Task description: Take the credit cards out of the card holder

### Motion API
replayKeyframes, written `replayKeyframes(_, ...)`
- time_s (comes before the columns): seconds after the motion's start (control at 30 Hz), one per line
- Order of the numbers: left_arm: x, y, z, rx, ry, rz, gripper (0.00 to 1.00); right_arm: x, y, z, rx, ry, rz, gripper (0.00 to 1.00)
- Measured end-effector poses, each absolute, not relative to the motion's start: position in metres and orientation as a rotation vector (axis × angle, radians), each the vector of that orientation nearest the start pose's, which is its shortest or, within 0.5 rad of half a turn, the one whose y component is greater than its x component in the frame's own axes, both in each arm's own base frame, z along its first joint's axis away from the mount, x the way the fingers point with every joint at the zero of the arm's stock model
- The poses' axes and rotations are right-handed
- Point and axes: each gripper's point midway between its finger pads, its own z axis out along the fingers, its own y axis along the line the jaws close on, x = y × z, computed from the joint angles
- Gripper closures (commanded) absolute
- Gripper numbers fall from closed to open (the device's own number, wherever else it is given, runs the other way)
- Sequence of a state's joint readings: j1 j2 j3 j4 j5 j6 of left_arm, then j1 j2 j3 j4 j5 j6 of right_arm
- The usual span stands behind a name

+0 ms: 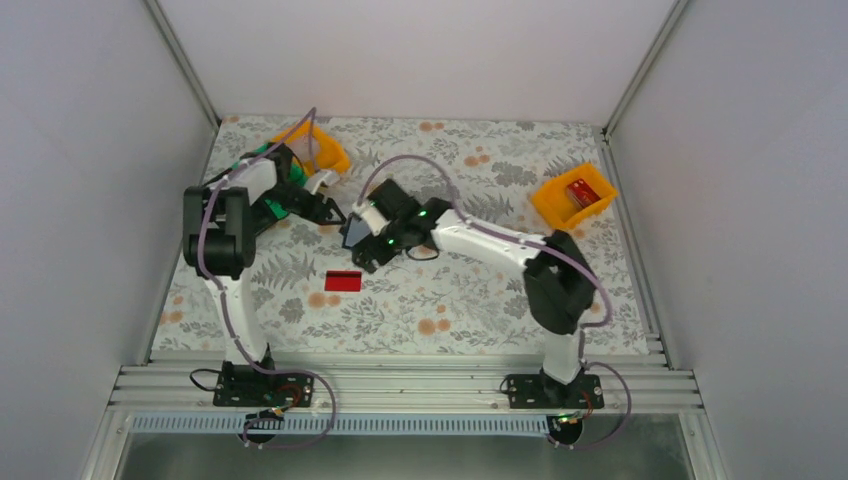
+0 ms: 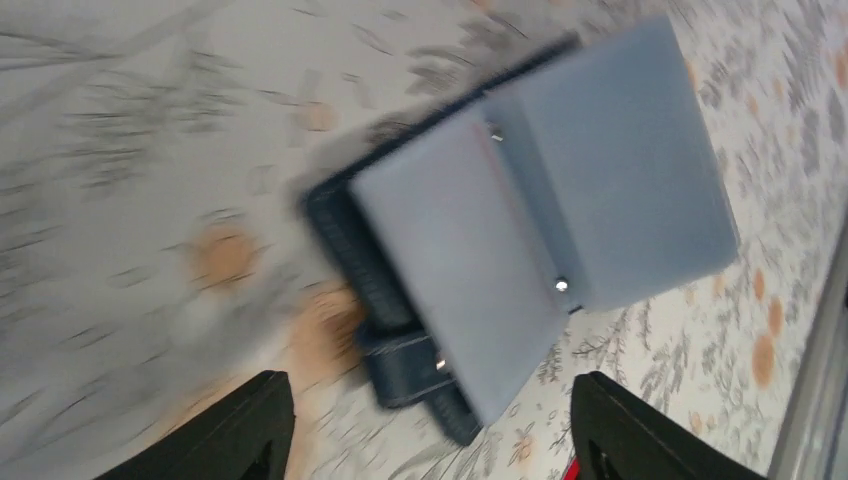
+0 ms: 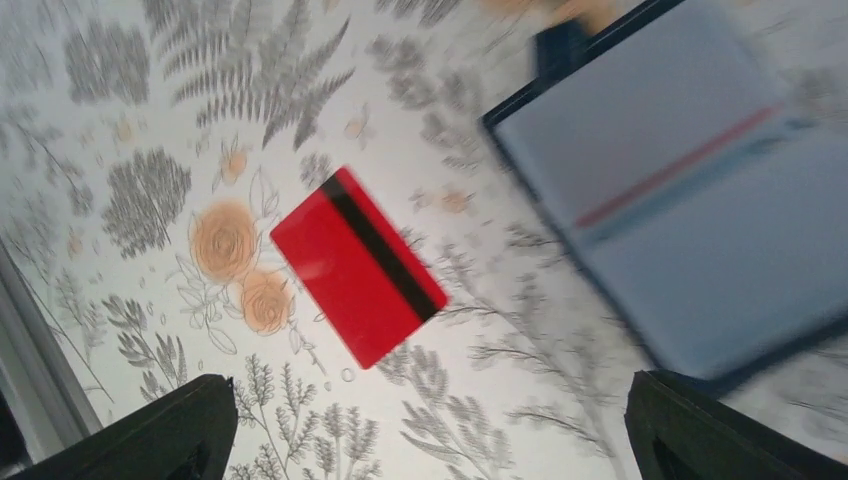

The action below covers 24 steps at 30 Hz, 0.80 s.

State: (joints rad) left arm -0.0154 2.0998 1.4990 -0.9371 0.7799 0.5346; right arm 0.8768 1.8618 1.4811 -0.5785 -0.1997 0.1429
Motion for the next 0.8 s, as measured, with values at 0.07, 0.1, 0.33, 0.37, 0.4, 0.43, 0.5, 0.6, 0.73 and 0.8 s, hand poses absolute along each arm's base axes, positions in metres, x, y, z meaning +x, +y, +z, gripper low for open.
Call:
replayKeyframes(0.07,0.4,-0.109,0.067,0.739,2.595,-0.988,0.24,0.269,0.411,0.11,-1.11,2.453,0.599,0.01)
replayKeyframes(0.1,0.403,-0.1,0.076,0.73,2.581,-0.946,0.24,0.262,0.419,0.102,-1.15,2.459,0.585,0.01)
replayKeyframes(0.33,0.392,-0.049,0.143,0.7,2.456,-0.73,0.23,0.237,0.479,0.044,-1.416,2.426,0.423,0.01)
replayKeyframes(0.37,0.385,-0.046,0.145,0.699,2.459,-0.718,0.23,0.236,0.481,0.037,-1.438,2.427,0.397,0.01)
replayKeyframes(0.4,0.377,-0.044,0.143,0.7,2.467,-0.709,0.23,0.238,0.481,0.03,-1.456,2.432,0.363,0.01)
replayKeyframes(0.43,0.368,-0.043,0.14,0.699,2.482,-0.706,0.23,0.24,0.48,0.024,-1.464,2.436,0.339,0.05)
replayKeyframes(0.5,0.355,-0.042,0.134,0.696,2.511,-0.703,0.23,0.247,0.482,0.022,-1.479,2.421,0.301,0.13)
replayKeyframes(0.6,0.344,-0.041,0.126,0.698,2.537,-0.702,0.23,0.252,0.486,0.02,-1.499,2.4,0.275,0.16)
replayKeyframes(0.73,0.343,-0.039,0.126,0.699,2.536,-0.697,0.23,0.252,0.486,0.018,-1.509,2.394,0.278,0.31)
replayKeyframes(0.8,0.343,-0.038,0.127,0.701,2.533,-0.693,0.23,0.251,0.483,0.018,-1.508,2.399,0.279,0.31)
